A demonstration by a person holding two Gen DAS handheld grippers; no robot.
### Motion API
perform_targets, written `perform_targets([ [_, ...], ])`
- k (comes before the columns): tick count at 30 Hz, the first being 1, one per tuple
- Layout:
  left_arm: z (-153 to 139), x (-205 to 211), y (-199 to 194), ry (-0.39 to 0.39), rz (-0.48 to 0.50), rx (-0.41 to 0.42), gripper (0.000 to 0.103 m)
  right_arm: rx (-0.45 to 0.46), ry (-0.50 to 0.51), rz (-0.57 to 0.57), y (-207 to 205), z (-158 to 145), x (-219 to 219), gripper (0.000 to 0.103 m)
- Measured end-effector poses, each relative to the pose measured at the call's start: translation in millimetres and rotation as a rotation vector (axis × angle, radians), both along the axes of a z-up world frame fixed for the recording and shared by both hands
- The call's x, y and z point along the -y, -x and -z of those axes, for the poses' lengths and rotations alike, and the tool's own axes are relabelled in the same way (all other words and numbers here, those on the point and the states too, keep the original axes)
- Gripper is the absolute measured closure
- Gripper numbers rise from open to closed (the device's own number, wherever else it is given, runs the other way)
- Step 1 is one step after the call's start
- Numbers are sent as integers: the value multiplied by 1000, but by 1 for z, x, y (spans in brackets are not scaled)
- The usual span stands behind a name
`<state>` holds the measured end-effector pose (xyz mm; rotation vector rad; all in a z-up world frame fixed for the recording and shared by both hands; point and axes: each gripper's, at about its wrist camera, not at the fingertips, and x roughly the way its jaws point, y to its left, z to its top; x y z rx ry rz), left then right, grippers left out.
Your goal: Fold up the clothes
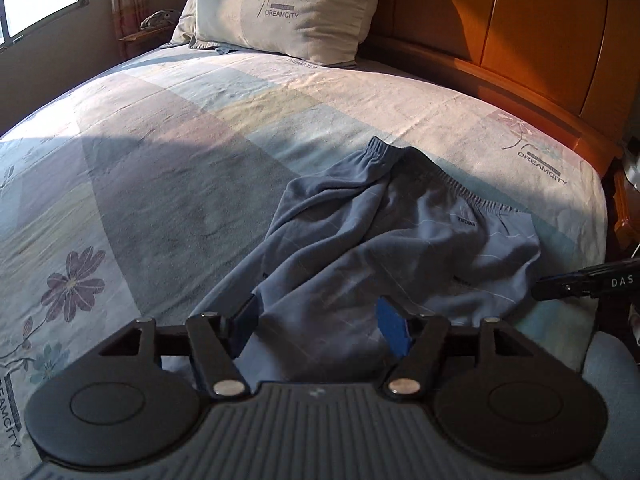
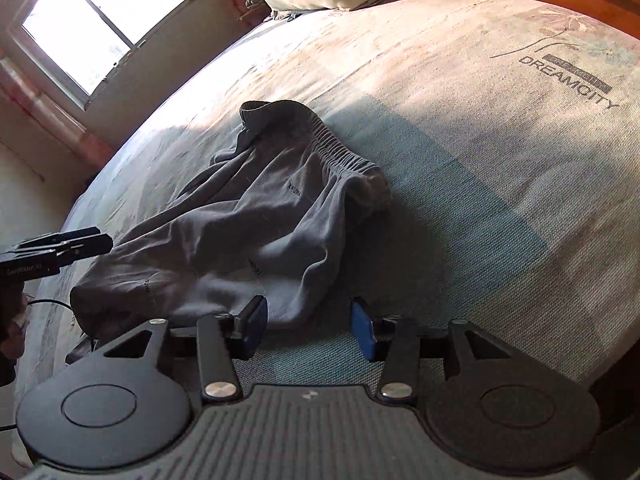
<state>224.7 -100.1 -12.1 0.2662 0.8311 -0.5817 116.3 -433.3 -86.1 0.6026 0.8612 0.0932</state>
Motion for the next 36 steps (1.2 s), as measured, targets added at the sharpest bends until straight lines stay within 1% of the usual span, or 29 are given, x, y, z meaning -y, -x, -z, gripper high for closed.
perform_targets([
  [2, 4, -15, 31, 8, -19, -3, 31, 2, 3, -3, 3, 2, -4, 49],
  [6, 7, -37, 81, 7, -52, -10, 31, 23, 42, -20, 11, 1, -17, 39],
  [10, 9, -53, 113, 34, -88, -34, 28, 38, 79, -30, 21, -1, -30, 30],
  [13, 14, -58, 131, 22, -113, -42, 28, 35, 99, -33, 26, -3, -39, 19],
  [14, 15, -58, 135, 18, -118, -40, 28, 26, 103, -38, 27, -4, -43, 10],
  [15, 17, -59, 136, 18, -124, -40, 28, 11, 111, -43, 28, -5, -48, 3],
  [16, 19, -60, 137, 17, -130, -40, 28, 1, 127, -47, 30, -5, -54, 1],
  [17, 21, -60, 138, 17, -135, -40, 27, -5, 146, -51, 33, -5, -59, 0],
  [24, 34, -65, 145, 16, -176, -40, 27, -31, 272, -72, 47, -5, -91, 0],
  [29, 44, -69, 150, 13, -206, -40, 26, -47, 312, -78, 49, -7, -98, 0],
  [31, 50, -64, 149, -11, -225, -41, 25, -43, 315, -74, 51, -6, -98, 0],
  [36, 59, -60, 151, -75, -269, 9, 25, -46, 355, -79, 49, -6, -104, 0],
])
